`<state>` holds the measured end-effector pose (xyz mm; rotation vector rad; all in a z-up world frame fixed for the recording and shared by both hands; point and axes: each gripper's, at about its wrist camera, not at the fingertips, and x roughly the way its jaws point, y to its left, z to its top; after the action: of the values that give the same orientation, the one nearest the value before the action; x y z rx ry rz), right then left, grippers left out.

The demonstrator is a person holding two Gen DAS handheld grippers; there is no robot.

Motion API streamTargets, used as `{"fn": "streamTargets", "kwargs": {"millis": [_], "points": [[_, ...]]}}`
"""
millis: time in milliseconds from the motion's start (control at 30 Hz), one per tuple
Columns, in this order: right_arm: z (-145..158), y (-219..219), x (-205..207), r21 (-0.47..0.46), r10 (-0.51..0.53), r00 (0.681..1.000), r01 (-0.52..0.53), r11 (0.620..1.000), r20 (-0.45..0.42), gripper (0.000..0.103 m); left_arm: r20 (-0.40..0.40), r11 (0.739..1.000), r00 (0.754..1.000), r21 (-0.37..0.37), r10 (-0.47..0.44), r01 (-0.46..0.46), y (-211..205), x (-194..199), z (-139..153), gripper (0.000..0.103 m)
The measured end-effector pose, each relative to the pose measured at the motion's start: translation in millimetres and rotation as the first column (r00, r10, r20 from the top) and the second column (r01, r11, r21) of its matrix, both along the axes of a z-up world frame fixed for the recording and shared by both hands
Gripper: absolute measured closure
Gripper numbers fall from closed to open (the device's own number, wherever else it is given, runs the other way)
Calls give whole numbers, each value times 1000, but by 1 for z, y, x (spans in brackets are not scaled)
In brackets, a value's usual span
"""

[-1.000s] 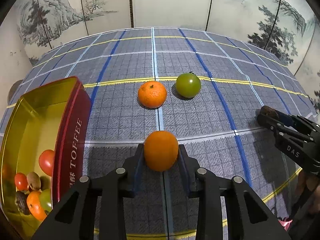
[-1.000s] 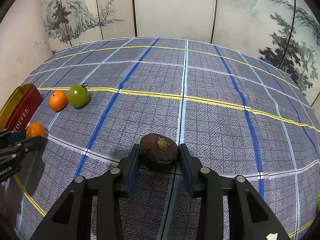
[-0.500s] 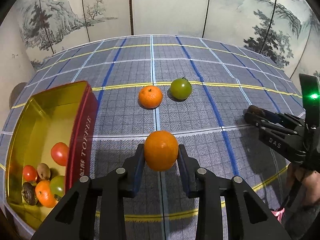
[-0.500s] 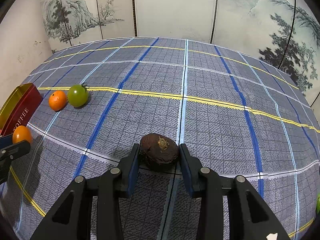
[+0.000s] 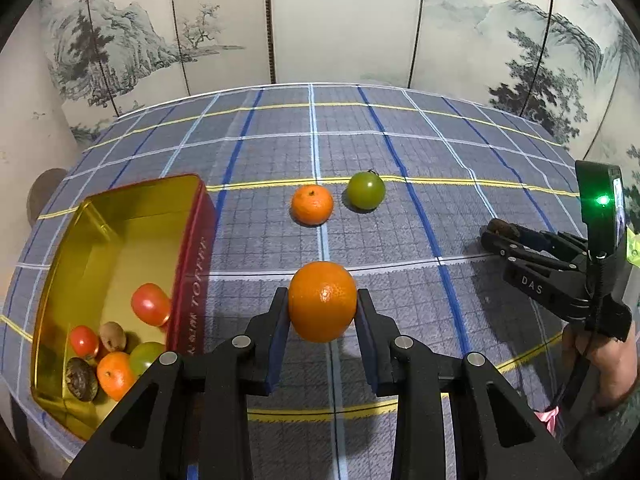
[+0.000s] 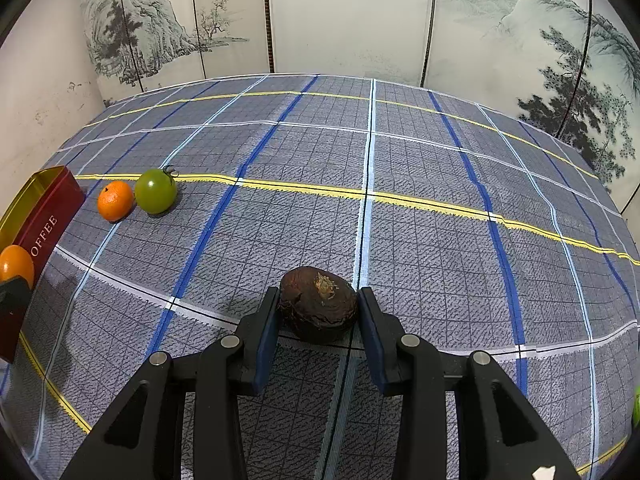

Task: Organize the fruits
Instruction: 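Carry the mandarin with the left gripper over the gold tin, then lower the mandarin into the tin and open the left gripper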

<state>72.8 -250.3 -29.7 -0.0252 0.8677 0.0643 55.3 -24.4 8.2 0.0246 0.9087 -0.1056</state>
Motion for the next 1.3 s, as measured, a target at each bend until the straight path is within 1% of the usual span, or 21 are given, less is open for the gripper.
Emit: {"fn": "streamTargets", "kwargs": {"millis": [300, 433, 600, 867, 1000, 1133, 1300], "points": [[0, 0, 0, 0, 0, 1000, 0, 1000, 0, 67, 20, 999, 999, -4, 44, -44, 20, -3, 13, 70], [0, 0, 0, -1, 0, 1000, 0, 1000, 0, 67, 34, 997, 997, -2, 71, -71, 38, -2, 19, 70], [0, 0, 0, -1, 0, 1000, 0, 1000, 0, 67, 36, 991, 991, 11, 132, -133, 71, 0, 19, 70], [0, 0, 0, -2, 0, 1000, 0, 1000, 0, 67, 32, 970, 971, 37, 238, -239, 134, 13, 12, 70], [0, 0, 0, -1, 0, 1000, 0, 1000, 0, 67, 15, 961, 962, 49, 271, -272, 155, 23, 3, 70], [0, 0, 0, -2, 0, 1000, 0, 1000, 0, 67, -8, 955, 956, 63, 292, -291, 169, 32, -8, 70], [0, 0, 0, -1, 0, 1000, 0, 1000, 0, 67, -36, 955, 956, 69, 290, -288, 177, 39, -20, 70]]}}
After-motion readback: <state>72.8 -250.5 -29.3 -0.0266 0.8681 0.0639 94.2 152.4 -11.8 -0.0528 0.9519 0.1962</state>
